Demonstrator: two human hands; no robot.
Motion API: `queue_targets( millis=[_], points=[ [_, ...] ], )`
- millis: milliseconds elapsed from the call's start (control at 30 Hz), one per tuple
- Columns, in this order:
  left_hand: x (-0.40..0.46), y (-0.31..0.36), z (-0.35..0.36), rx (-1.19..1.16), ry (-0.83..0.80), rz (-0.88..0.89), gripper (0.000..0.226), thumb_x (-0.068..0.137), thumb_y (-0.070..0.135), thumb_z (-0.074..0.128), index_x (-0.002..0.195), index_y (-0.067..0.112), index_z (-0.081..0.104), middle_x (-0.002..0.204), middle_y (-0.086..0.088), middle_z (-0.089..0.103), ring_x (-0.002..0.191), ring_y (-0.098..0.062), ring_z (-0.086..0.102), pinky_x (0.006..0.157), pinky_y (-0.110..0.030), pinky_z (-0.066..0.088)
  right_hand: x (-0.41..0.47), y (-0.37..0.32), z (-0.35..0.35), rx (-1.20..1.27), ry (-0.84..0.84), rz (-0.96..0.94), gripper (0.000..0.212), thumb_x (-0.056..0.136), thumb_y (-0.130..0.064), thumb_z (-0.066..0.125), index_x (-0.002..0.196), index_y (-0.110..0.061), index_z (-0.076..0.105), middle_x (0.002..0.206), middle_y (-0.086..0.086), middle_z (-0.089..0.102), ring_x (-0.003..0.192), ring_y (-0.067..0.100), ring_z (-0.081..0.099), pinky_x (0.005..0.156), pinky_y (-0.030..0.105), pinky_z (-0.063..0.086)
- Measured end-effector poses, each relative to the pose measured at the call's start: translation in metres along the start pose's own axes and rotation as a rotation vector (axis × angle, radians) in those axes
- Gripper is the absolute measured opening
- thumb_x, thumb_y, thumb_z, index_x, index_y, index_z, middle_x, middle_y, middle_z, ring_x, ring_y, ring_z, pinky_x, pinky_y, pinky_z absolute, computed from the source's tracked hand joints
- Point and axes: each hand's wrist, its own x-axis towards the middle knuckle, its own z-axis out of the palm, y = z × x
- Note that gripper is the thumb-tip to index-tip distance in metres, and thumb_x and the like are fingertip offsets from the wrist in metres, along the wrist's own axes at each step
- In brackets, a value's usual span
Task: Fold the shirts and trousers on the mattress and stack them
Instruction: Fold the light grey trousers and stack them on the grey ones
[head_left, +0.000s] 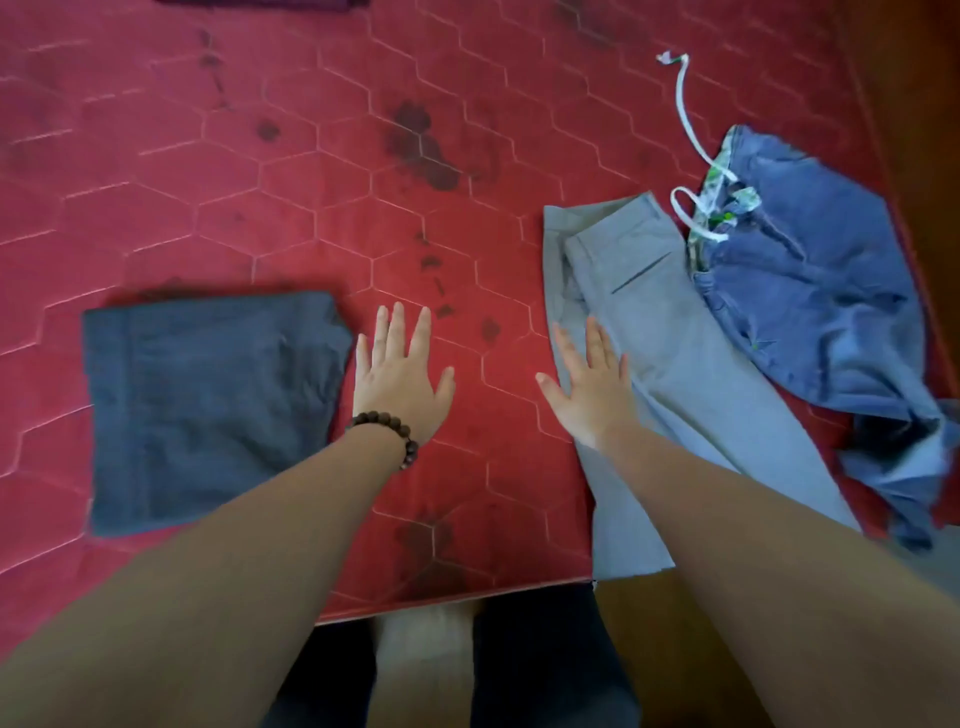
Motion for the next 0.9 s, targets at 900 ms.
queue_targets(
  millis=[900],
  points=[
    [0.174,0.178,0.132,0.138,-0.009,-0.101,0.06,0.102,0.028,0.024,0.152,0.011,-0.003,0.161,-0.01,-0.003,0.148,-0.023,-0.006,0.121,-0.041,0.003,0.175,0.117,0.022,-0.043,0.034,-0.171,0.091,0.083,-0.075,0.028,0.152,-0.029,-0.01,0.158,0.015,-0.02,0.145,0.039,-0.017,0.107,0.072,-0.009]
  ],
)
